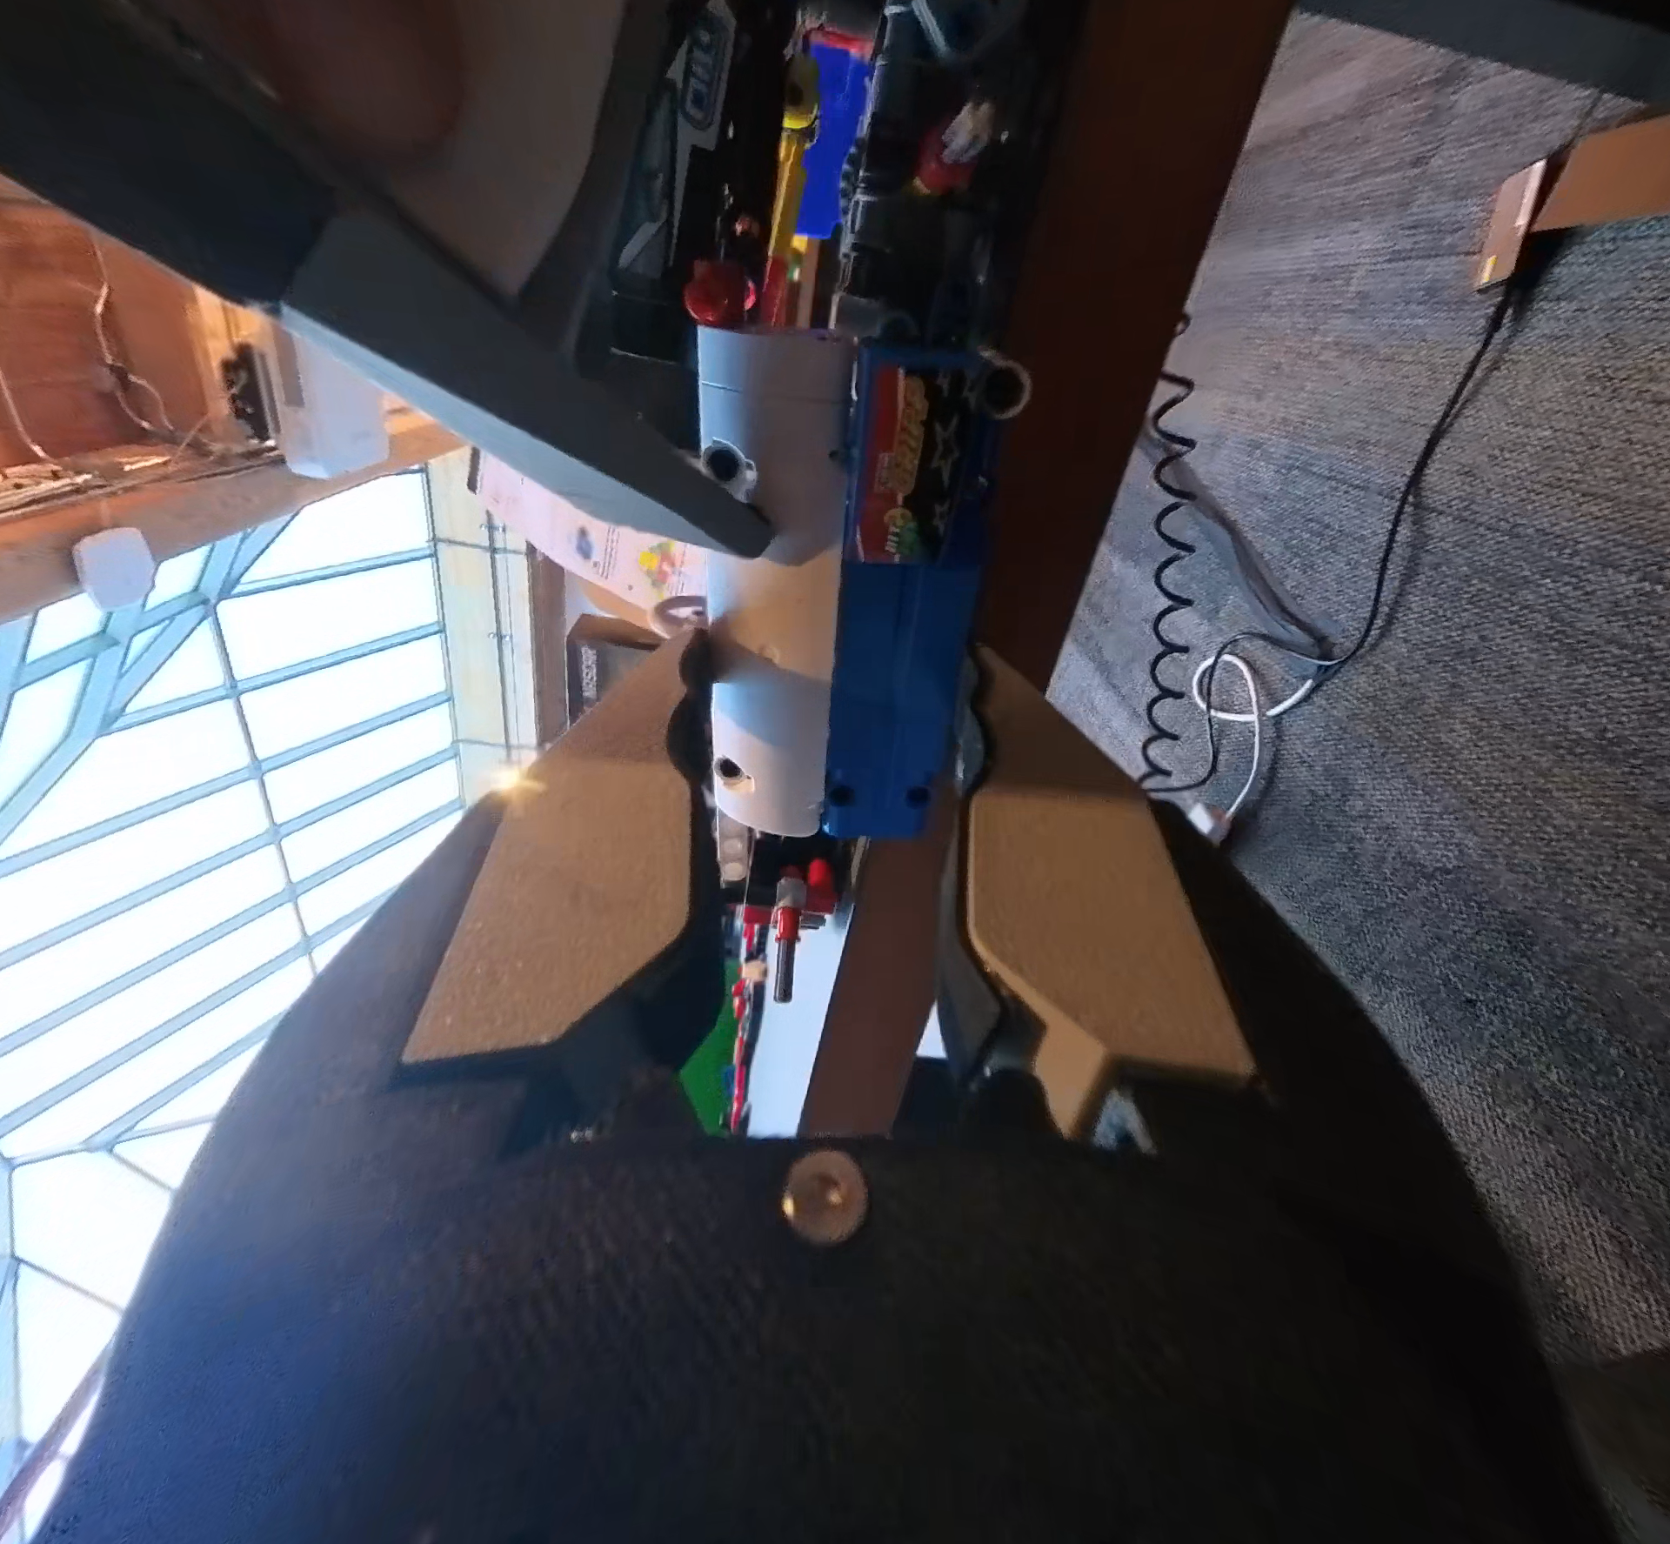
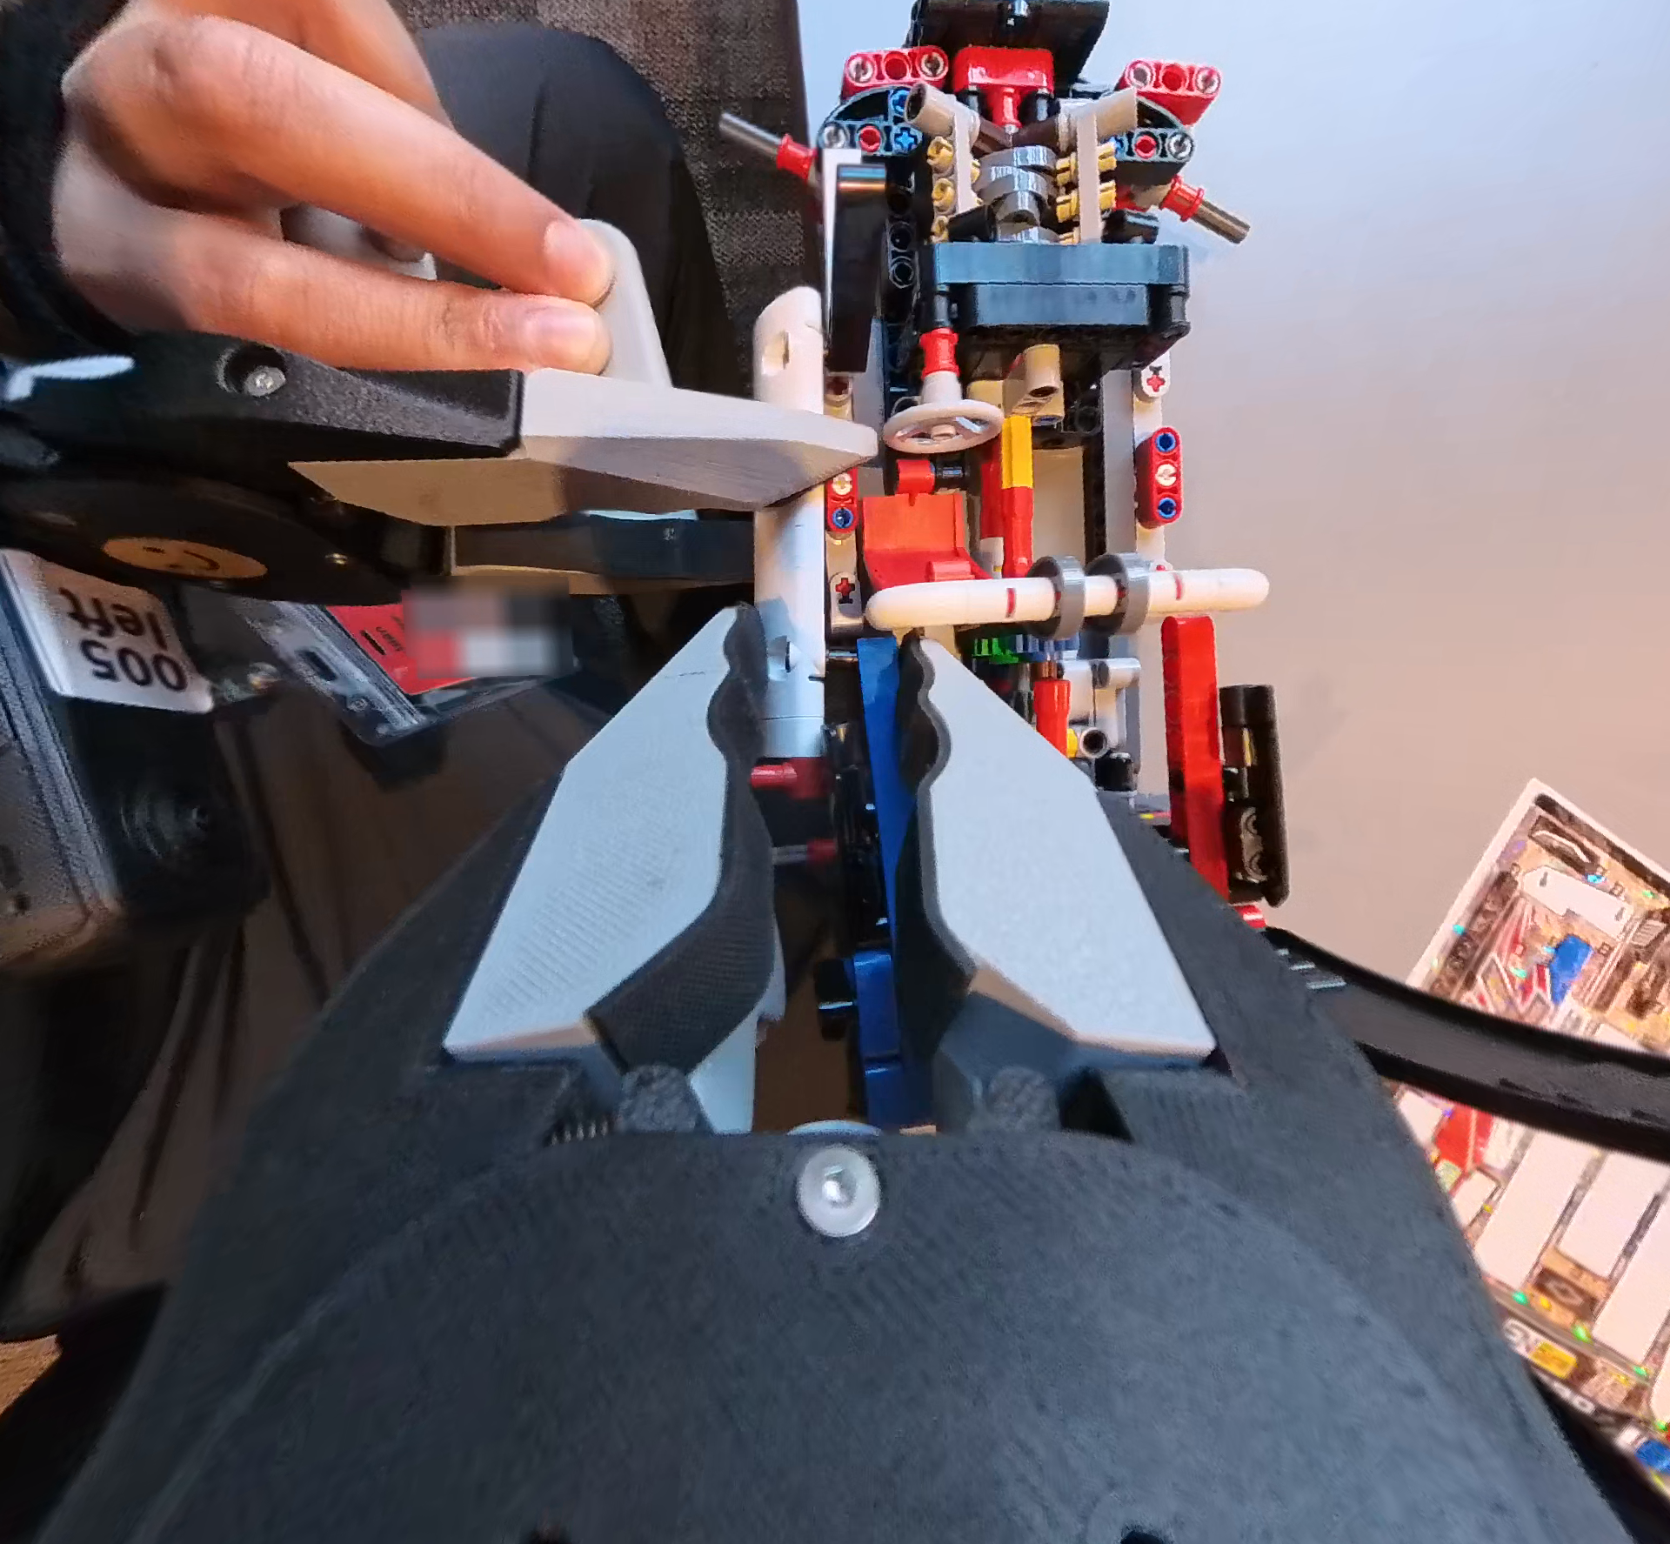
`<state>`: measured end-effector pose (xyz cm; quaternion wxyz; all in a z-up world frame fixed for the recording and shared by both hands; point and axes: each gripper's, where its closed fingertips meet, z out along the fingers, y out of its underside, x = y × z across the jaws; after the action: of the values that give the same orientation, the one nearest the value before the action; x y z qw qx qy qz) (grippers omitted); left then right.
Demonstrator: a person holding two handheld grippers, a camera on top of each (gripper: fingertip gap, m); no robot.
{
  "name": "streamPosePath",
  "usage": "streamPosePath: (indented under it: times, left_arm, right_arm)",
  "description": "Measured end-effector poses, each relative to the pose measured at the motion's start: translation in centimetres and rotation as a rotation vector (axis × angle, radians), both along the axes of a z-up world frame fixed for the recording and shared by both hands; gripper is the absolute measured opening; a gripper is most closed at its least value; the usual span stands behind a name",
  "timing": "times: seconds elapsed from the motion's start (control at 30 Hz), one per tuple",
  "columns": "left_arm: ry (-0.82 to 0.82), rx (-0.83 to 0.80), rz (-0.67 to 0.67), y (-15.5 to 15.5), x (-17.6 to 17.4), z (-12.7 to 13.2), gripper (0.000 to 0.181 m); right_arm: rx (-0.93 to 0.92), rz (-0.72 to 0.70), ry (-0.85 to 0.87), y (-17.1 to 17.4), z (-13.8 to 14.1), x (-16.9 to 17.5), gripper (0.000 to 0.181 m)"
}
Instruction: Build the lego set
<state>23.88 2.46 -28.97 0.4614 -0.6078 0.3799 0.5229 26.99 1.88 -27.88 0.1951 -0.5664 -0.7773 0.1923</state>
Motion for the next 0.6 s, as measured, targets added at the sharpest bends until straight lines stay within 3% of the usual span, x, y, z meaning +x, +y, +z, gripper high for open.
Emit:
streamPosePath:
  times: [0.13,0.17,0.2,0.4,0.6]
  left_arm:
    - [0.022,0.044,0.034,-0.2,-0.1,0.1,0.051]
    - [0.044,0.094,-0.005,-0.3,0.8,0.8,0.053]
    - [0.062,0.09,-0.032,-0.2,1.8,1.1,0.053]
    - [0.022,0.067,0.05,-0.9,0.2,0.4,0.053]
    - [-0.005,0.045,0.03,-1.9,-0.1,0.1,0.053]
  right_arm:
    - [0.014,0.011,0.07,0.2,0.7,-0.5,0.025]
    - [0.045,0.008,0.094,0.6,0.9,-0.7,0.003]
    - [0.076,0.04,0.087,0.6,0.6,-0.6,0.0]
    - [-0.011,-0.004,0.068,0.4,0.7,-1.2,0.011]
    - [0.135,0.018,0.273,-0.3,4.5,-1.0,0.023]
